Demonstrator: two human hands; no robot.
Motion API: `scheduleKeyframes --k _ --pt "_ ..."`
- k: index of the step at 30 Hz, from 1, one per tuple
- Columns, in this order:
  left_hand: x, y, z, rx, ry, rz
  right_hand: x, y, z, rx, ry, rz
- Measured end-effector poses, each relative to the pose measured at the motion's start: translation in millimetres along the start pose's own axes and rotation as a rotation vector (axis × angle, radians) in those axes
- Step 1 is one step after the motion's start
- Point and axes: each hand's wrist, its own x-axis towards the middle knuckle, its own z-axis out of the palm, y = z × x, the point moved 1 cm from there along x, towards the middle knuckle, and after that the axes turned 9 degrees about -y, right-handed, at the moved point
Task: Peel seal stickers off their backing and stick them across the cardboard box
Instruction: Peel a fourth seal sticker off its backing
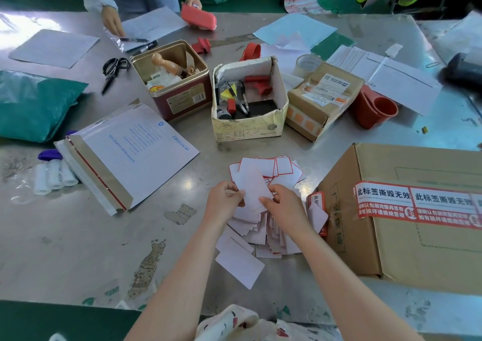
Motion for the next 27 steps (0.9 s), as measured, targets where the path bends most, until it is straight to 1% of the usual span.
scheduleKeyframes --k 6,9,12,16,19,24,27 --pt "3.2 -5.6 -0.6 0.058 0.045 -0.015 -2.5 3.7 -0.6 -0.003 0.011 0.029" --pt "5.0 -10.8 -1.7 0.044 0.082 -0.035 -4.1 6.0 -2.4 0.001 0.012 0.032" --pt "4.0 -18.2 -2.8 0.119 0.109 -0.043 -6.3 6.7 -5.5 0.003 0.052 0.035" --pt "0.6 -27.4 -1.9 0.229 0.12 -0.034 -8.1 9.2 -8.3 -0.064 0.131 0.026" --pt "1.1 -31.7 0.0 0.362 0.081 -0.013 -10.5 8.1 -7.7 -0.085 0.153 0.0" --pt "2.6 -33.9 3.1 0.493 -0.013 0.012 -14.9 6.9 -7.4 -0.098 0.143 -0.027" --pt "2.3 -33.1 2.6 0.546 -0.043 0.018 -17.8 4.9 -7.5 -0.132 0.149 -0.037"
